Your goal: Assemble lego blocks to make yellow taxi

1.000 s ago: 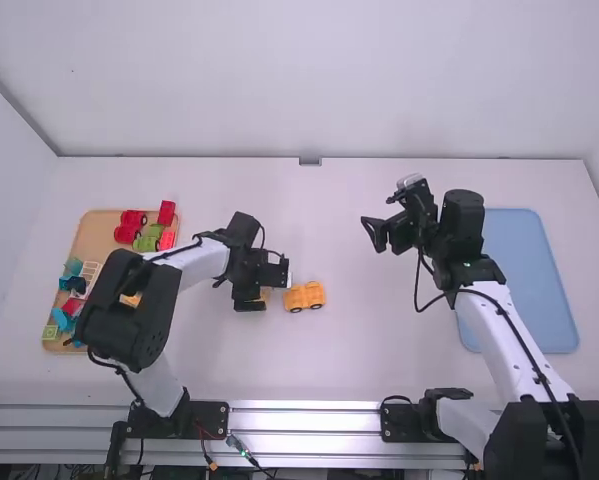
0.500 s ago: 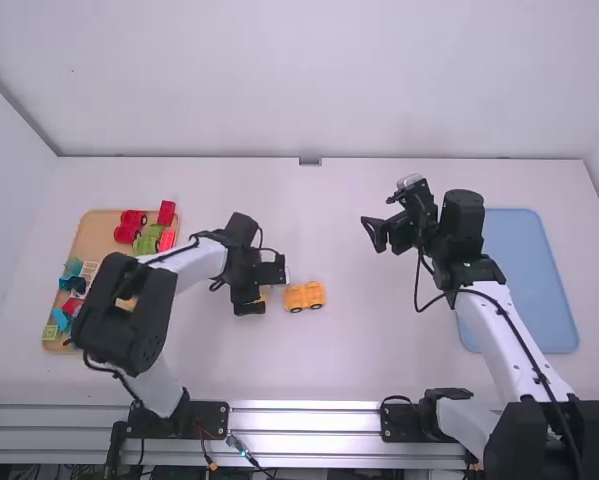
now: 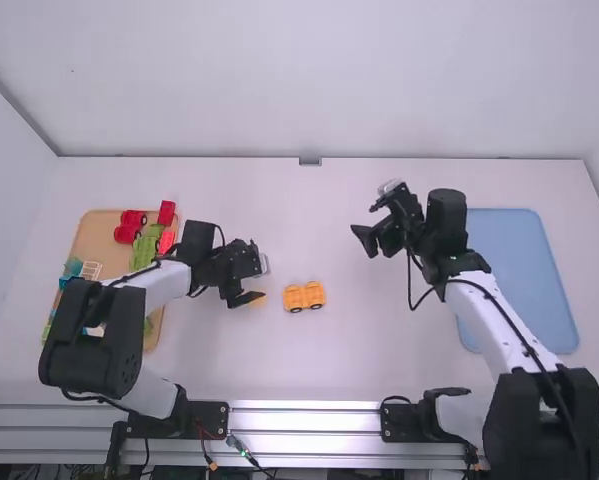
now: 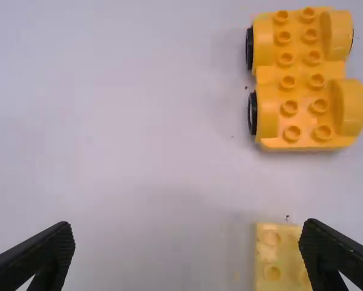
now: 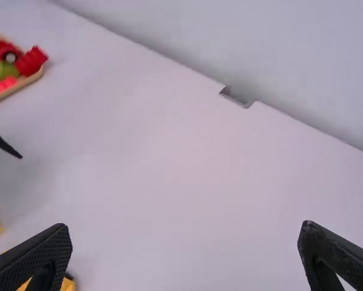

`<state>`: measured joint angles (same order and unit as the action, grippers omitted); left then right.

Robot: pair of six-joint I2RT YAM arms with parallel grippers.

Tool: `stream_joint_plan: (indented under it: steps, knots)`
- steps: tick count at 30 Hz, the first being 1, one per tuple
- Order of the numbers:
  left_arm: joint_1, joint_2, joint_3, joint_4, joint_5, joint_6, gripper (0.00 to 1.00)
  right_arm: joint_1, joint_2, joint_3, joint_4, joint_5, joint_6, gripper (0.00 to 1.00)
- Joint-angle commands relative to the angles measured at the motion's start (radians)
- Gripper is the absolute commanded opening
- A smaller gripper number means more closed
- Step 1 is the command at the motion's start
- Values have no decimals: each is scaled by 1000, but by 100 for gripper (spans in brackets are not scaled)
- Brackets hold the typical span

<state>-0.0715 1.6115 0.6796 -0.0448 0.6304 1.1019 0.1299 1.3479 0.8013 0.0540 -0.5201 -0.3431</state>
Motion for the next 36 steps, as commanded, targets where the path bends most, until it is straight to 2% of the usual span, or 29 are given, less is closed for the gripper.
stream_joint_plan:
  steps: [1, 6, 14, 19, 22, 25, 30, 36]
  knots:
    - [27, 1, -38, 5, 153, -42, 99, 40, 69, 8, 13, -42, -124, 99]
    - [66, 5, -55, -91, 305, 195, 99, 82, 191, 8, 40, -258, -331, 99]
    - [65, 73, -59, -90, 256, 242, 99, 73, 314, 8, 45, -551, -475, 99]
    - [66, 105, -56, -71, 236, 254, 99, 73, 354, 4, 35, -554, -486, 99]
    - [92, 125, -56, -59, 249, 257, 100, 86, 425, 4, 37, -560, -535, 99]
    - [119, 144, -56, -51, 254, 257, 95, 95, 470, 4, 38, -610, -569, 99]
    - [176, 178, -56, -63, 375, 327, 100, 129, 565, 4, 43, -637, -703, 99]
    - [161, 204, -58, -51, 364, 369, 96, 130, 594, 4, 38, -640, -702, 99]
